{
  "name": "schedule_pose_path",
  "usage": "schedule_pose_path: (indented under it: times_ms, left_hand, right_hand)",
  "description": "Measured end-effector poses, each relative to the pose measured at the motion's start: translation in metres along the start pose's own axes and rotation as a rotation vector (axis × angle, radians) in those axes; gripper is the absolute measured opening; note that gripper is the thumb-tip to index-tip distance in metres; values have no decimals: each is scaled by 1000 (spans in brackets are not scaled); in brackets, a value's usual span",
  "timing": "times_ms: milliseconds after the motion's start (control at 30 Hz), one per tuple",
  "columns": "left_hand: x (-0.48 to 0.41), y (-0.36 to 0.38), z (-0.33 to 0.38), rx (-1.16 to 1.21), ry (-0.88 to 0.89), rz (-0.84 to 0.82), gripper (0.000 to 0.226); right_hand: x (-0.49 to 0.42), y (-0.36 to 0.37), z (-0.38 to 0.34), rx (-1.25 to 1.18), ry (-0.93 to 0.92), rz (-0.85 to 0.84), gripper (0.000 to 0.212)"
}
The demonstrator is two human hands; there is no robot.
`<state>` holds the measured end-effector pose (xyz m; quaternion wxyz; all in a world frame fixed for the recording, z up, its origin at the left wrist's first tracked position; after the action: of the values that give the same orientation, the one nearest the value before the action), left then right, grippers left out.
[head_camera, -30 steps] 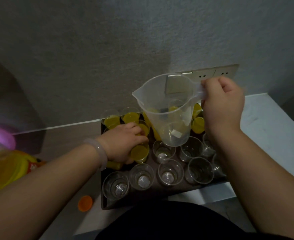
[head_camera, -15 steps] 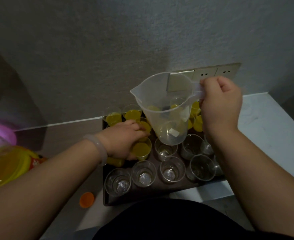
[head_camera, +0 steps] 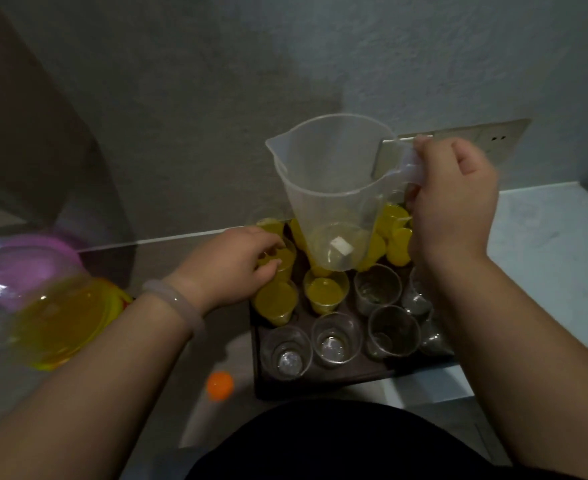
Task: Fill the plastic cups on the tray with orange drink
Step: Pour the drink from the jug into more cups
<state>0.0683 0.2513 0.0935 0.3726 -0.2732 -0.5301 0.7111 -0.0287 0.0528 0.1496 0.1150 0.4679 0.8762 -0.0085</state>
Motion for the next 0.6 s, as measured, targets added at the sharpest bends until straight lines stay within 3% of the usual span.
schedule_pose_path:
  times_ms: [233,367,600]
  left_hand:
    - [28,-7,-25,-2,-37,22,27]
    - [44,-7,-28,24,-17,43,22]
    - [60,-5,-28,25,-45,39,17]
  right_hand:
    - [30,38,-7,-128,-4,-44,27]
    - [45,58,-5,-114,-9,-98,14]
    - [53,78,-12,-52,-82,-181,13]
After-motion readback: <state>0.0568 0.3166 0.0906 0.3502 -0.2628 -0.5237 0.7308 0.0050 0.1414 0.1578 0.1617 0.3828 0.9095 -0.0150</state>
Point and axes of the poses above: each hand's wrist, its own x-axis away from the middle knuckle, its own y-axis out of the palm, z = x × y, the point moved 6 cm from there along -x, towards the middle knuckle
